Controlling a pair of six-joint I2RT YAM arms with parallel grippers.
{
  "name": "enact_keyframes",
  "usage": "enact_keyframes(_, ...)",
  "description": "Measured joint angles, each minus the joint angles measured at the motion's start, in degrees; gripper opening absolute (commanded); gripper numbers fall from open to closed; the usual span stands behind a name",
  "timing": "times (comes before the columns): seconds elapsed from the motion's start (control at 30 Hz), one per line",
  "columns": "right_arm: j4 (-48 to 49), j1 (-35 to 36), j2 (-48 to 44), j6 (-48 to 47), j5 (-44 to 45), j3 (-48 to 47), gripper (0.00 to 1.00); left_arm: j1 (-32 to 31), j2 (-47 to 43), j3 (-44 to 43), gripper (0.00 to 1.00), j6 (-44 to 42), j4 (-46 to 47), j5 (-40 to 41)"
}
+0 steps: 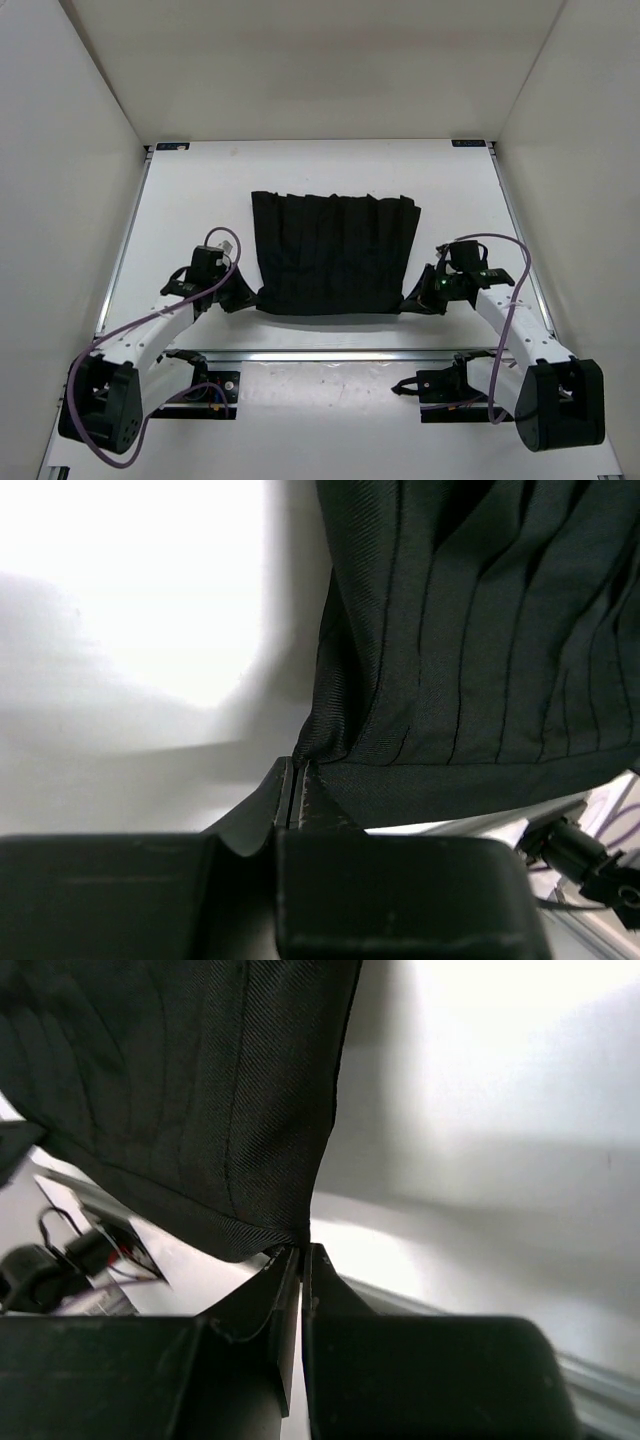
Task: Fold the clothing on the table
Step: Fold the skirt
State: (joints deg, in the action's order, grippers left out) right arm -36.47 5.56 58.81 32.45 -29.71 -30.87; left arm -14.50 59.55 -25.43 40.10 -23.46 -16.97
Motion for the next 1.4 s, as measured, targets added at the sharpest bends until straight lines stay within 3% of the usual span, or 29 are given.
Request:
enact_keyframes(0.27,-14.47,5.42,-3.72,-3.78,3.74,-2.23,0.0,-5.44,-11.19,0.09,0.0,1.55,-8.39,0.48)
enact_keyframes(0.47,-23.21,8.72,-9.86,-4.11,4.81,-2.49,0.0,-8.63,-28.11,3.19,0.0,7.02,-16.22,0.15)
enact_keyframes(0.57,-27.78,8.37,-12.07,-4.57,4.37,-5.68,0.0,-10.34,-32.04,1.42,0.0,9.05,-20.59,0.5)
enact_keyframes(0.8,-32.87,4.83,-9.25,-7.54,3.32,-21.11,0.0,-11.34,-24.3,-14.49,0.0,9.03,-24.11,2.64)
enact_keyframes(1.03,-37.18,3.5,-11.34,-8.96,2.25,-22.8,0.0,-12.31,-28.98,-15.21,0.0,9.7,-28.63,2.95)
enact_keyframes(1.17,-38.27,6.29,-12.74,-7.89,1.9,-22.71,0.0,-13.11,-30.49,-15.21,0.0,10.62,-29.03,3.5)
enact_keyframes(1.27,-37.83,6.67,-9.92,-7.78,1.22,-23.85,0.0,-11.45,-25.46,-15.67,0.0,10.34,-27.08,3.56)
enact_keyframes(1.4,-30.58,2.51,-1.33,-8.85,-0.87,-26.16,0.0,-3.93,-13.4,-16.33,0.0,9.86,-19.69,2.14)
